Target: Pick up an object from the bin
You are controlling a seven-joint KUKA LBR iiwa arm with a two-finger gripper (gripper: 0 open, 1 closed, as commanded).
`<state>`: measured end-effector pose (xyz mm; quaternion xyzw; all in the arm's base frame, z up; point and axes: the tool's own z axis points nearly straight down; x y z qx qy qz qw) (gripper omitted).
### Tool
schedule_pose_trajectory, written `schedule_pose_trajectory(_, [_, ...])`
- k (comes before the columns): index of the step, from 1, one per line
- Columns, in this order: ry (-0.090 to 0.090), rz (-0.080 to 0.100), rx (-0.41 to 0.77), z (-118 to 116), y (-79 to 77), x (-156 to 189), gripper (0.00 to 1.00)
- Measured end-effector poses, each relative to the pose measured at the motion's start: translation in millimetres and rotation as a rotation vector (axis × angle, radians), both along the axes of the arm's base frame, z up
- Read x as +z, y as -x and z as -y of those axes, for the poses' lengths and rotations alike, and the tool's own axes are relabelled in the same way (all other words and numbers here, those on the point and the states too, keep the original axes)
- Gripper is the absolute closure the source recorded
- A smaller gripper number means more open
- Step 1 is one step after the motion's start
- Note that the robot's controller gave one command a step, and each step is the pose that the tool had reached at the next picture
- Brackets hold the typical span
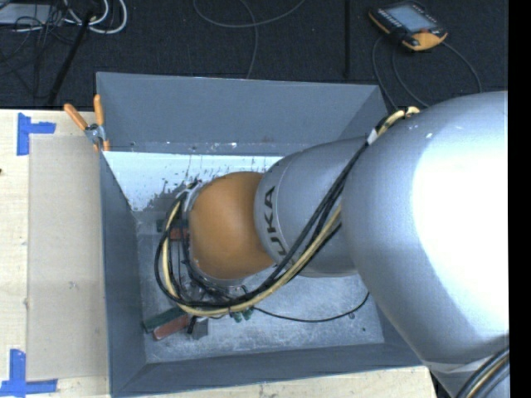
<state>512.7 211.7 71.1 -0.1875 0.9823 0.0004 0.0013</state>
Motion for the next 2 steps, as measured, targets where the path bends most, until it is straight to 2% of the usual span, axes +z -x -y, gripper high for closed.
schedule_pose_trajectory(1, [-0.001,0.0,-0.001,0.2,0.0,0.1,1.0])
schedule_pose_trajectory(2, [0.001,-0.001,0.028,-21.6,-1.4,136.9,1.0])
